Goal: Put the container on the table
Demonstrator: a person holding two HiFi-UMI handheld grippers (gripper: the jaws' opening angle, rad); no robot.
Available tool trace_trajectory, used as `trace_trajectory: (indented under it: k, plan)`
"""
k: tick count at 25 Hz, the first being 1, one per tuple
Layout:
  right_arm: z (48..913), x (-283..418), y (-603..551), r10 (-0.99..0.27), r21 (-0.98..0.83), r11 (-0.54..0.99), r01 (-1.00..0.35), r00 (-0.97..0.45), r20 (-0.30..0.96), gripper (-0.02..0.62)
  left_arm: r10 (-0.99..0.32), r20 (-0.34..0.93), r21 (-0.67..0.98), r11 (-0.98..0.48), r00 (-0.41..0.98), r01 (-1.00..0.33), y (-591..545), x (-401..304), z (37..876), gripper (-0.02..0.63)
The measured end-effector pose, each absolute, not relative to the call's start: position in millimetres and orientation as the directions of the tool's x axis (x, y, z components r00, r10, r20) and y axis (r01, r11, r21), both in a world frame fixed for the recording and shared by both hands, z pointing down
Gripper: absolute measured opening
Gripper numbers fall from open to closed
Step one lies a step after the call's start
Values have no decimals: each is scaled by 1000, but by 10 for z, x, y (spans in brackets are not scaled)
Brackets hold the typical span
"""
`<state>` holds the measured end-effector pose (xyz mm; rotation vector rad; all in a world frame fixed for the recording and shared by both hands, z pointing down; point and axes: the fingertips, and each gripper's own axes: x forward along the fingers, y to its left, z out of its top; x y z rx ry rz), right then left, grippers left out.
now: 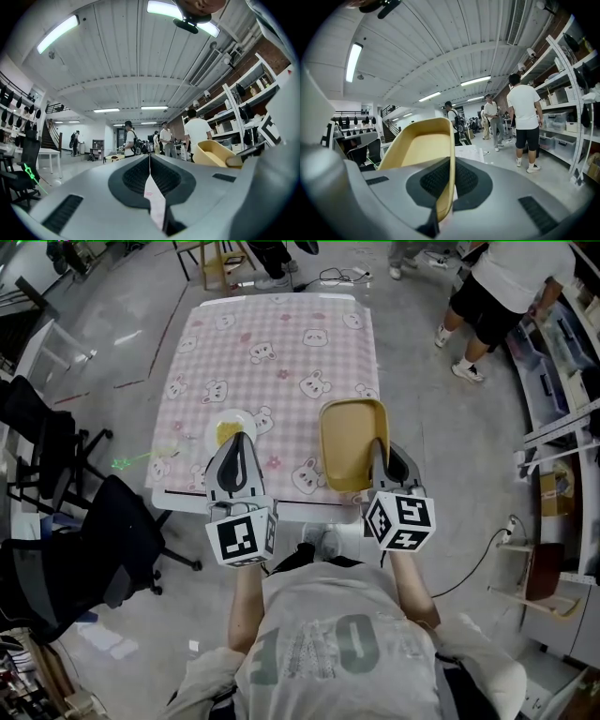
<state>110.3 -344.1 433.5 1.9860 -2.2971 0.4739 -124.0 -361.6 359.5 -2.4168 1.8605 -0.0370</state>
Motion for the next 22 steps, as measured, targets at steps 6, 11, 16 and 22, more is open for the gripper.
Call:
trace_trajectory:
  k: [6,11,16,22]
  plan:
    - [4479,970,-3772,-935,-215,143,-966,-203,292,31,-966,-55,-88,-249,254,-965,-3656,-1321,3577,28]
    - [4891,786,-4258,-883,-196,154,-969,-223,412,31,-970,-65,-65,-231,235,-971,-3648,-1414,3599,28]
    - [5411,546,-4540,-776,-196,177,-965,-259,575,31,-973,-53,-72,-220,224,-973,-3612,-1480,3616,28]
    - [5887,372,-4716,-663,-204,152,-967,-253,704,31,-976,-43,-79,-209,213,-975,-3649,-1562,3636,28]
